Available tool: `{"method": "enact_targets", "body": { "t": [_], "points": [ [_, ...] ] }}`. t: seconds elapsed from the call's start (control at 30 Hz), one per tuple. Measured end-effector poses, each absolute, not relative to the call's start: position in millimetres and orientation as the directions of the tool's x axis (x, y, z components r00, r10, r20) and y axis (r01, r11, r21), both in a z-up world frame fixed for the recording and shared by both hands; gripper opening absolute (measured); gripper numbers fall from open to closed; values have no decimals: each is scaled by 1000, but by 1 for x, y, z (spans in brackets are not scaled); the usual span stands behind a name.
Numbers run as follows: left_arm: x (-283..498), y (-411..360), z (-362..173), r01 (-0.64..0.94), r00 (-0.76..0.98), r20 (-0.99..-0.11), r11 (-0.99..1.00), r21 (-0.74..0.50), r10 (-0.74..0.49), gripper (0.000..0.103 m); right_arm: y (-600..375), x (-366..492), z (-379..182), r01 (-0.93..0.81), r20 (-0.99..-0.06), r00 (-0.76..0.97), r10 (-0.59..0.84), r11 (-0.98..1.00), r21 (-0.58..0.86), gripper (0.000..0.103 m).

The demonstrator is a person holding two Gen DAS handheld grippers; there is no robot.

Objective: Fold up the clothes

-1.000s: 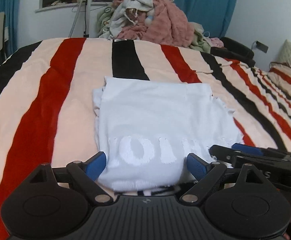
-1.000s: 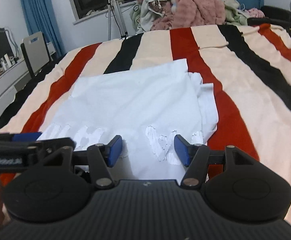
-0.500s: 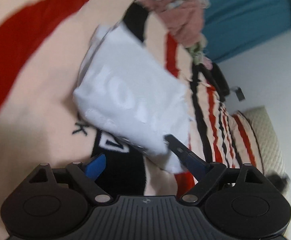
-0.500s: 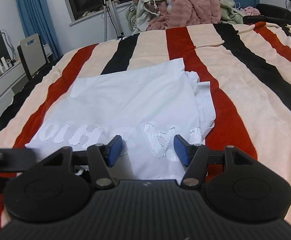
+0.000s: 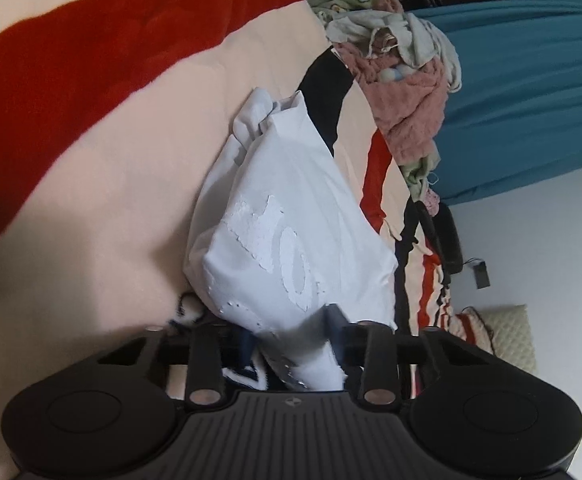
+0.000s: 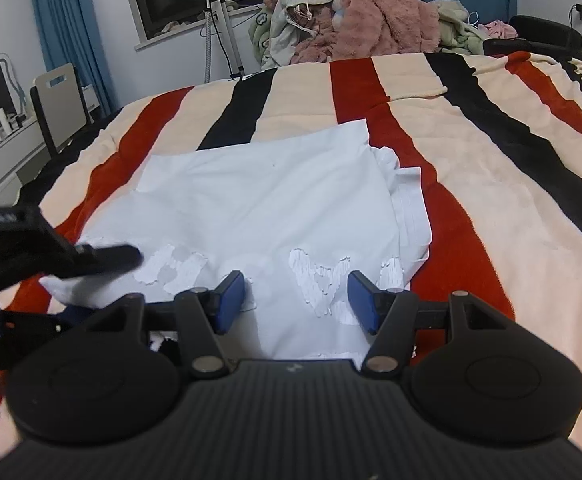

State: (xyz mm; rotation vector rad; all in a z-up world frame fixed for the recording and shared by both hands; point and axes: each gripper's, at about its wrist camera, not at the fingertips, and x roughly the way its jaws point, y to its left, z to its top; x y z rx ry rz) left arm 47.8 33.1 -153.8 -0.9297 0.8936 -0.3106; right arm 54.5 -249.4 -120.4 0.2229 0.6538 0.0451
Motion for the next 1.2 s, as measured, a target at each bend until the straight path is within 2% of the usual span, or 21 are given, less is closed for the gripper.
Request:
{"method": "enact_targets", "body": {
  "t": [0.17,0.23,0.27,0.33,0.4,0.47,0.6,0.63,0.67,0.73,0.83,0.9,0.93,0.97,1.03,1.2],
  "points": [
    [43,32,-155,-117,620,-518,583,-804,-589,22,-255,48,-110,51,-590,796,137,955,291,62],
    [41,31,-157,-119,621,-514,577,-808,-591,22,-265,40,-104,32,-546,798,254,888,460,63],
    [41,31,-157,-118,621,-514,577,-808,-592,22,-271,36,-104,23,-519,794,316,838,546,76],
    [42,31,-158,-120,621,-512,574,-810,-593,22,-278,31,-109,25,-470,779,415,728,685,92],
    [42,32,-160,-124,620,-509,567,-815,-597,22,-283,28,-118,47,-427,758,492,613,789,91],
    [43,32,-161,-127,620,-506,560,-819,-599,22,-281,34,-129,85,-442,723,532,566,820,91],
    [44,33,-163,-135,622,-497,542,-829,-605,21,-294,39,-157,214,-438,747,500,442,871,89],
    [44,34,-164,-138,624,-494,536,-833,-606,20,-301,38,-163,254,-437,768,468,404,879,86],
    [44,34,-164,-140,625,-490,531,-836,-607,20,-308,35,-166,303,-463,786,410,398,866,70],
    [44,33,-164,-130,628,-485,532,-837,-609,20,-316,32,-170,364,-509,799,320,417,833,54],
    [44,29,-163,-74,642,-474,566,-821,-603,19,-317,34,-171,375,-520,805,286,433,820,51],
    [43,29,-163,-68,642,-470,566,-822,-606,19,-313,35,-166,364,-523,812,259,476,801,40],
    [42,29,-162,-66,642,-468,564,-823,-608,18,-312,32,-163,355,-516,821,246,488,797,28],
    [41,29,-158,-55,641,-466,569,-821,-610,18,-312,30,-159,347,-509,829,232,500,793,20],
    [37,26,-150,-32,640,-464,582,-813,-613,17,-312,24,-152,329,-493,846,205,526,784,16],
    [24,2,-94,83,609,-434,598,-798,-664,17,-316,-9,-97,250,-387,917,93,621,743,14]
  ]
}}
